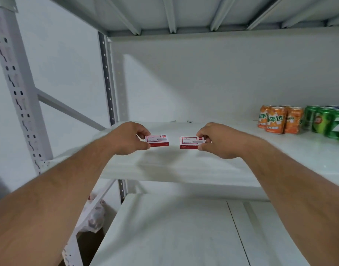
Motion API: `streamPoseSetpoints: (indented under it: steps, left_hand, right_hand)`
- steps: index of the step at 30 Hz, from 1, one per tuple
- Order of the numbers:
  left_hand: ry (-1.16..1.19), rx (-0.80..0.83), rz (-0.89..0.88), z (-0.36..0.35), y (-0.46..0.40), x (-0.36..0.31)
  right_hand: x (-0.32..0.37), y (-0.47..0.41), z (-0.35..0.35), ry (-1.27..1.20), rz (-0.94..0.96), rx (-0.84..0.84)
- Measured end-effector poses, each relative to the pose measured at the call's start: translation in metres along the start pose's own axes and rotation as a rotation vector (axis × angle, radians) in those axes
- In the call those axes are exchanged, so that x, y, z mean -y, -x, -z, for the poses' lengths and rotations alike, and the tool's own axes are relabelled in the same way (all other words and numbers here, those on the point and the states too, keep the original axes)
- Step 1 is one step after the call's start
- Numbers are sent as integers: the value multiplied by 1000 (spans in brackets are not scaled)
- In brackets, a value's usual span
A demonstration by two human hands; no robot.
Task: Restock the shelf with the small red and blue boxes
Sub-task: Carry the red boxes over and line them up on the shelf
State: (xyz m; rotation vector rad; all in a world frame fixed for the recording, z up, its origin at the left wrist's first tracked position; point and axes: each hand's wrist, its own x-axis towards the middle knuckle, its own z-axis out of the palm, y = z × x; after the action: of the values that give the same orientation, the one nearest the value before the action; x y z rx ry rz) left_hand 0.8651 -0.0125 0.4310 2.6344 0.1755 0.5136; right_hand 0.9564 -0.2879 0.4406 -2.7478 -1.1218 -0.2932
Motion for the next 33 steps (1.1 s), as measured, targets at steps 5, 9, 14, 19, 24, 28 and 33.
streamPoseSetpoints:
  steps: [5,9,14,19,24,28,33]
  left_hand:
    - [-52,48,-9,6,-51,41]
    - [-79,104,-53,11,-92,72]
    - [-126,156,-76,11,-133,101]
    - [-94,186,-70,2,-163,108]
    - [-78,200,-66,-9,-178,104]
    - [-129,224,-69,-17,-186,99]
    - [-153,237,-45,-25,-195,97]
  right_hand:
    - [11,-64,-16,25,-24,36]
    - [16,-115,-30,49,-51,55]
    - [19,-164,-41,102,-86,92]
    - [17,-193,-46,110,-90,130]
    - [12,-204,-52,60,-87,151]
    - [8,-207,-55,21,-91,178]
    - [5,-207,-55,-49,-90,181]
